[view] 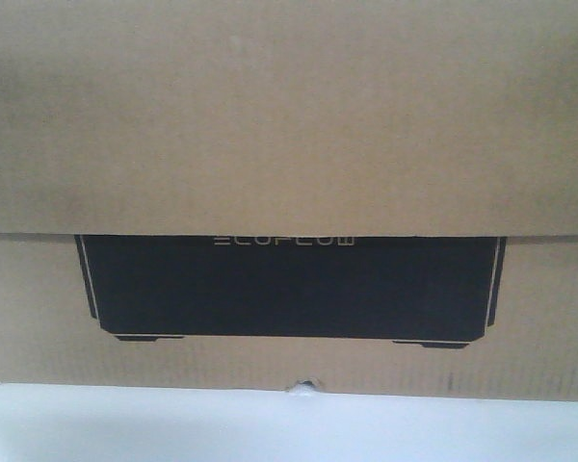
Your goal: Grab box from left shelf to table start
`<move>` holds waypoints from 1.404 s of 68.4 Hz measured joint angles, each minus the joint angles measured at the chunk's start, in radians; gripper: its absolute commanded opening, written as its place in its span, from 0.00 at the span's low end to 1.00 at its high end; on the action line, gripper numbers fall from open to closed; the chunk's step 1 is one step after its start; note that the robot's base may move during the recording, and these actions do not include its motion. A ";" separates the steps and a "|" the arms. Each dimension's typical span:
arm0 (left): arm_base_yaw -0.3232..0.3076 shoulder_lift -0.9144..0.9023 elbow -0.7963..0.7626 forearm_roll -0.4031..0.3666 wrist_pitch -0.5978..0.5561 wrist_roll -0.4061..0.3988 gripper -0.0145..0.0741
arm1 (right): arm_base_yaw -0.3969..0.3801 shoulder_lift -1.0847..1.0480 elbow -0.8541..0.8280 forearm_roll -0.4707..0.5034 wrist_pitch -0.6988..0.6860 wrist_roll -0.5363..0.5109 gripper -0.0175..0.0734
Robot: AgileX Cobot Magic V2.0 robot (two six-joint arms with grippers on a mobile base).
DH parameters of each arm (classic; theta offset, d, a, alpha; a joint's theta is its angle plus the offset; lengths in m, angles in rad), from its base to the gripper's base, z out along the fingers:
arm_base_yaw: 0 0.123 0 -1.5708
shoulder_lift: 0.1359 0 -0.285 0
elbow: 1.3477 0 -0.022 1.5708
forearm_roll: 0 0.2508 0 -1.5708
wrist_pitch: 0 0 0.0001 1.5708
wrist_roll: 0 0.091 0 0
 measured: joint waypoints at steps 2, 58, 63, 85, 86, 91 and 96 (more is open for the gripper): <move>0.002 -0.002 0.003 -0.008 0.000 0.008 0.05 | 0.000 0.000 0.000 0.000 0.000 0.000 0.26; 0.178 -0.258 0.532 -0.233 -0.382 0.231 0.05 | 0.000 0.000 0.000 0.000 -0.005 0.000 0.26; 0.178 -0.258 0.532 -0.233 -0.384 0.231 0.05 | 0.000 0.000 0.000 0.000 -0.005 0.000 0.26; 0.178 -0.258 0.532 -0.233 -0.384 0.231 0.05 | 0.000 0.000 0.000 0.000 -0.005 0.000 0.26; 0.178 -0.258 0.532 -0.233 -0.384 0.231 0.05 | 0.000 0.000 0.000 0.000 -0.005 0.000 0.26; 0.178 -0.258 0.532 -0.233 -0.384 0.231 0.05 | 0.000 0.000 0.000 0.000 -0.005 0.000 0.26; 0.178 -0.258 0.532 -0.233 -0.384 0.231 0.05 | 0.000 0.000 0.000 0.000 -0.005 0.000 0.26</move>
